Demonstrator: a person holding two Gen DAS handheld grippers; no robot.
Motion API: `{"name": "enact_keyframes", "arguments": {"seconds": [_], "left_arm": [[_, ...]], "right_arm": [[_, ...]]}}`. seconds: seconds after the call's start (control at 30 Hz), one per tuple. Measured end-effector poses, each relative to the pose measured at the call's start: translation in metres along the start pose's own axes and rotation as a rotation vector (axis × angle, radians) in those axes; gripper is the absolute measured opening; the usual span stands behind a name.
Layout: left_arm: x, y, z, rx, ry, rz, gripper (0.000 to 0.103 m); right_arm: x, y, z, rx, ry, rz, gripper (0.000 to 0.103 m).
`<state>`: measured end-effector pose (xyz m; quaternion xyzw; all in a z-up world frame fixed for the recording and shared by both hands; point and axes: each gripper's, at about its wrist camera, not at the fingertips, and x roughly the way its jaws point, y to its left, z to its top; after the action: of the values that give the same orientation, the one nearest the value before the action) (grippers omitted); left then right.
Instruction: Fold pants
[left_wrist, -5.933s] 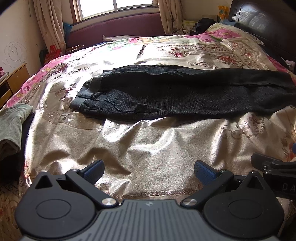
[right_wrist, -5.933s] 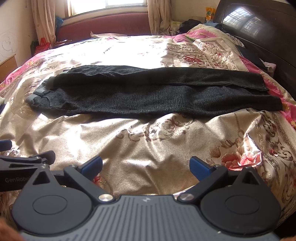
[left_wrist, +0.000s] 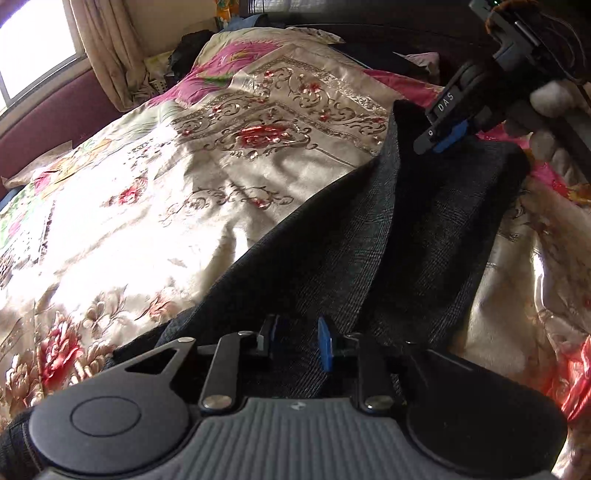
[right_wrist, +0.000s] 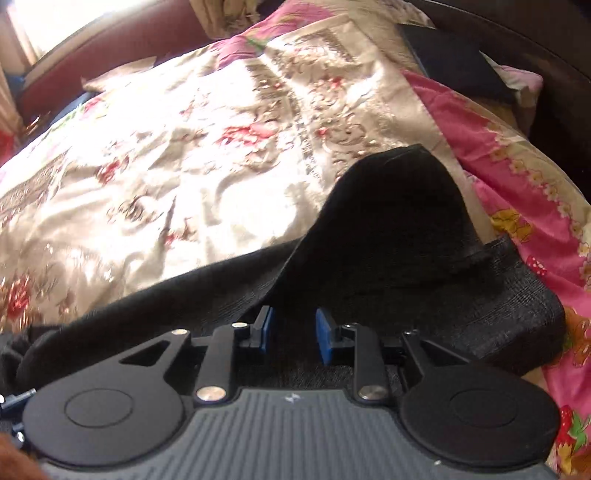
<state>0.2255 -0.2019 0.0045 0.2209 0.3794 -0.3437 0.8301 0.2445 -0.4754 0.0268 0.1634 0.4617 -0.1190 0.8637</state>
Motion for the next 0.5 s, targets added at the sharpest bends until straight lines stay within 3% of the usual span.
{"name": "enact_keyframes", "arguments": {"seconds": [0.17,0.33,0.4,0.43,0.47,0.5], "left_arm": [[0.042,-0.032,0.026,0.023,-0.014,-0.012,0.048],[0.076,-0.056,0.031,0.091,-0.007,0.074,0.049],[0.084,-0.058,0.033,0.082,0.004,0.093,0.049],[0.087,-0.058,0.036,0.077,0.009,0.093,0.045],[0.089,-0.058,0.039,0.077,0.007,0.088,0.034],[0.089,-0.058,0.041,0.081,0.008,0.086,0.028]], "right_arm": [[0.024,-0.03,0.035,0.154,-0.001,0.046,0.037],[0.054,-0.027,0.054,0.22,0.024,-0.012,0.043],[0.067,-0.029,0.06,0.244,0.042,-0.058,0.037],[0.071,-0.032,0.062,0.263,0.041,-0.062,0.011],[0.073,-0.036,0.063,0.285,0.049,-0.049,0.003],[0.074,-0.041,0.066,0.314,0.056,-0.028,0.004]]}}
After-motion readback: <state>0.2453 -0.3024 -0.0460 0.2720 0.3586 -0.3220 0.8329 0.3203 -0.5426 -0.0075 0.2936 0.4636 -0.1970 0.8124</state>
